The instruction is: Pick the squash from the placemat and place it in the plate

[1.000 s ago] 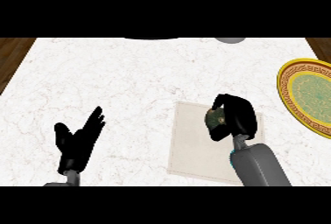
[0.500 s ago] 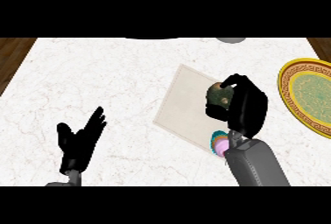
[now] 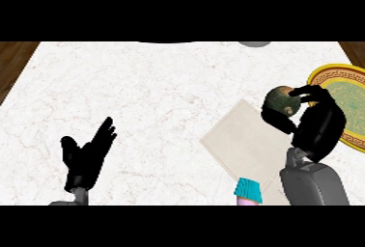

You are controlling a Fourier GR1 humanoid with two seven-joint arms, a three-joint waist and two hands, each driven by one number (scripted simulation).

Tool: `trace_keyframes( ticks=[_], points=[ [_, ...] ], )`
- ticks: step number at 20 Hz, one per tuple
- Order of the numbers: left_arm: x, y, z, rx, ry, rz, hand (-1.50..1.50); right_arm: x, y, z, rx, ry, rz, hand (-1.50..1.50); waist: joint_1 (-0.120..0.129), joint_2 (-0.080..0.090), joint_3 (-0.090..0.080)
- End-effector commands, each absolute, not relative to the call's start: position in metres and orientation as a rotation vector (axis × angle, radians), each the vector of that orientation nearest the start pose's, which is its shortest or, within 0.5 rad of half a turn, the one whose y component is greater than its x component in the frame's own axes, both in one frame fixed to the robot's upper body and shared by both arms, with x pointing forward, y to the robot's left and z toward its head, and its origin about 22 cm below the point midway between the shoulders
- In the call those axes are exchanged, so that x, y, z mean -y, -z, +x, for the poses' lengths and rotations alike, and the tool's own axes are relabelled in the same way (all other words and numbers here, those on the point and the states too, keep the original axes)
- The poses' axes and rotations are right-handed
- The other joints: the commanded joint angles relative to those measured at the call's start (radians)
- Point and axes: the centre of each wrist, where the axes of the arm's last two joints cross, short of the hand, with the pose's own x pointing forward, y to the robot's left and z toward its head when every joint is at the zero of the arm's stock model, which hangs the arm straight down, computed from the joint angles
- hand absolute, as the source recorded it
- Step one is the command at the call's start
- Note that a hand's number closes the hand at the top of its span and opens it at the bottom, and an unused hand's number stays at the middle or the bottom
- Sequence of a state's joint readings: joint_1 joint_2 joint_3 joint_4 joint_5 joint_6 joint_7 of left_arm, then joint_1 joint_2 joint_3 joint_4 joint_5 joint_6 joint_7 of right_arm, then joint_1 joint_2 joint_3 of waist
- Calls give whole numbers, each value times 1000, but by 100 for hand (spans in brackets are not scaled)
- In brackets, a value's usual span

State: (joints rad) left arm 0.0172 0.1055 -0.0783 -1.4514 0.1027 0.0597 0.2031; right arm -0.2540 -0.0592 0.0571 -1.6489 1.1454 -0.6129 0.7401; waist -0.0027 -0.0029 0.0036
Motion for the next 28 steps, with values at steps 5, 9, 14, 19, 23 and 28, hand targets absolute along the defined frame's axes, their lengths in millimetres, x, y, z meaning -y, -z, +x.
trace_keyframes(
  ticks=[5, 9, 14, 19, 23, 28],
  points=[
    [-239, 35, 232, 1192, 4, -6, 0, 295, -63, 310, 1406, 239, -1448, 150, 11, 6, -3],
    [-250, 20, 246, 1206, -4, -2, 0, 351, -68, 317, 1388, 313, -1525, 150, 13, 7, -2],
    [-241, 40, 239, 1201, 23, 11, 0, 404, -71, 328, 1399, 329, -1531, 150, 15, 8, -2],
    [-239, 31, 235, 1184, 13, -12, 0, 453, -75, 330, 1384, 338, -1527, 150, 23, 10, -1],
    [-231, 20, 227, 1202, 18, -29, 0, 493, -69, 314, 1368, 336, -1544, 150, 40, 14, 1],
    [-212, 23, 246, 1217, 34, -34, 0, 490, -24, 305, 1018, 119, -1358, -150, 55, 26, 2]
  ],
)
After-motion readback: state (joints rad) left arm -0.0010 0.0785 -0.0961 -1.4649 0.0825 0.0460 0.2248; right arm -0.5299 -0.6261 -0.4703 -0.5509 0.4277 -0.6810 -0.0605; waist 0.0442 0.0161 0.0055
